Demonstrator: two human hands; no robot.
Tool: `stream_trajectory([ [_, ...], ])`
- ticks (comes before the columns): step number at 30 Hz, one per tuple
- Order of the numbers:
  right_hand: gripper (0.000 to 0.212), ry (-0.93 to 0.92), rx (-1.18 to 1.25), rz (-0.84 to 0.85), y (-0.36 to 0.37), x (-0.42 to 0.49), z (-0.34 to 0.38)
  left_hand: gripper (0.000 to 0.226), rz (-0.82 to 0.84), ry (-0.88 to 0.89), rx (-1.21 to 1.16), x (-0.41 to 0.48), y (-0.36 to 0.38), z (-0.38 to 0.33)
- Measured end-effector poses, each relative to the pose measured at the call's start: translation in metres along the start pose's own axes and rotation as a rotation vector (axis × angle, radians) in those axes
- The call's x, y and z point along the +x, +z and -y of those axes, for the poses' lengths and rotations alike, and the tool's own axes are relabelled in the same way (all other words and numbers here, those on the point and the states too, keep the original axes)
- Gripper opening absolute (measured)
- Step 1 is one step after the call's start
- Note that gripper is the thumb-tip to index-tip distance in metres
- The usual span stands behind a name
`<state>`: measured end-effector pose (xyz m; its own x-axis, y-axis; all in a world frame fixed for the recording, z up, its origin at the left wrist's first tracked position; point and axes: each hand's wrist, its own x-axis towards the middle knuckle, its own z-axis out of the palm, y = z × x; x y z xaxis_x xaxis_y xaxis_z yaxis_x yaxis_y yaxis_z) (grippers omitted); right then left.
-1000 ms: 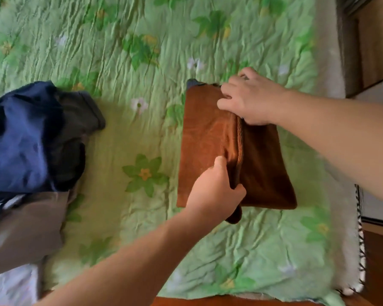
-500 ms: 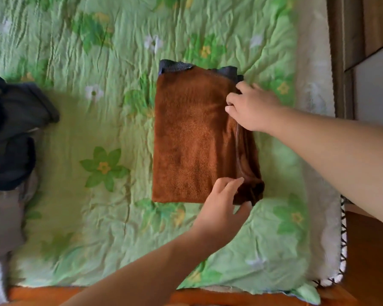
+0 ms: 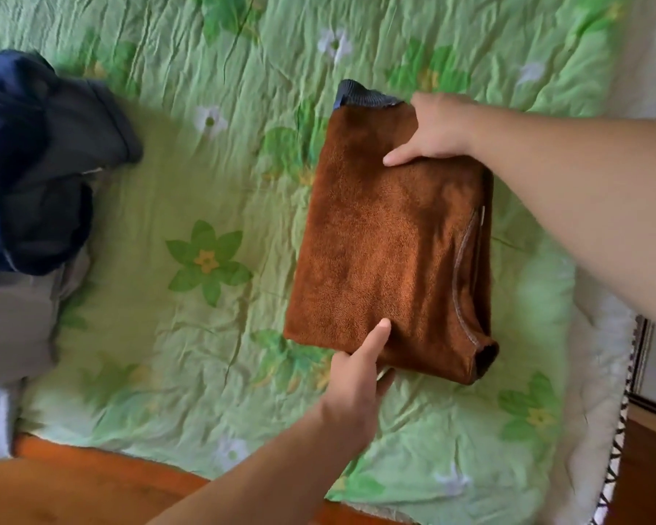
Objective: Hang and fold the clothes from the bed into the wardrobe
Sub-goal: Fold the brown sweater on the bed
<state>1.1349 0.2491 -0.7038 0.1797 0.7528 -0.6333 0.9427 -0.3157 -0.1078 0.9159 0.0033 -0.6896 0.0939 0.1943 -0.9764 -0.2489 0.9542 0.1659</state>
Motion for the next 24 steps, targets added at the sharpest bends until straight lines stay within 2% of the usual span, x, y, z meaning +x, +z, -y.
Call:
stream_trajectory([
  [5, 0.072, 0.116, 0.323, 0.142, 0.005, -0.021, -0.025, 0.052, 0.011, 0.205, 0.019, -0.005, -0.023, -0.011],
  [9, 0.055, 0.218, 0.801, 0.241, 0.026, -0.072, -0.056, 0.027, -0.052, 0.438, 0.053, -0.008, -0.057, -0.073],
  [12, 0.051, 0.318, 1.131, 0.257, 0.068, -0.124, -0.064, 0.028, -0.131, 0.649, 0.29, -0.011, -0.084, -0.131],
  [14, 0.046, 0.378, 1.194, 0.236, 0.1, -0.157, -0.054, 0.037, -0.189, 0.739, 0.527, -0.007, -0.099, -0.155],
  [16, 0.053, 0.408, 1.012, 0.135, 0.127, -0.179, -0.04, 0.052, -0.305, 0.797, 0.827, 0.005, -0.113, -0.164],
  [18, 0.081, 0.403, 0.718, -0.123, 0.143, -0.188, -0.028, 0.069, -0.338, 0.864, 1.106, 0.017, -0.12, -0.161],
  [19, 0.091, 0.365, 0.572, -0.284, 0.146, -0.192, -0.021, 0.073, -0.333, 0.937, 1.224, 0.022, -0.119, -0.158],
  [21, 0.089, 0.19, 0.3, -0.525, 0.152, -0.193, -0.007, 0.073, -0.363, 1.165, 1.527, 0.032, -0.114, -0.149],
  [22, 0.084, 0.071, 0.182, -0.547, 0.155, -0.191, 0.002, 0.071, -0.384, 1.267, 1.686, 0.039, -0.112, -0.143],
  [24, 0.082, -0.128, -0.022, -0.455, 0.164, -0.18, 0.018, 0.067, -0.395, 1.334, 1.887, 0.051, -0.111, -0.131],
])
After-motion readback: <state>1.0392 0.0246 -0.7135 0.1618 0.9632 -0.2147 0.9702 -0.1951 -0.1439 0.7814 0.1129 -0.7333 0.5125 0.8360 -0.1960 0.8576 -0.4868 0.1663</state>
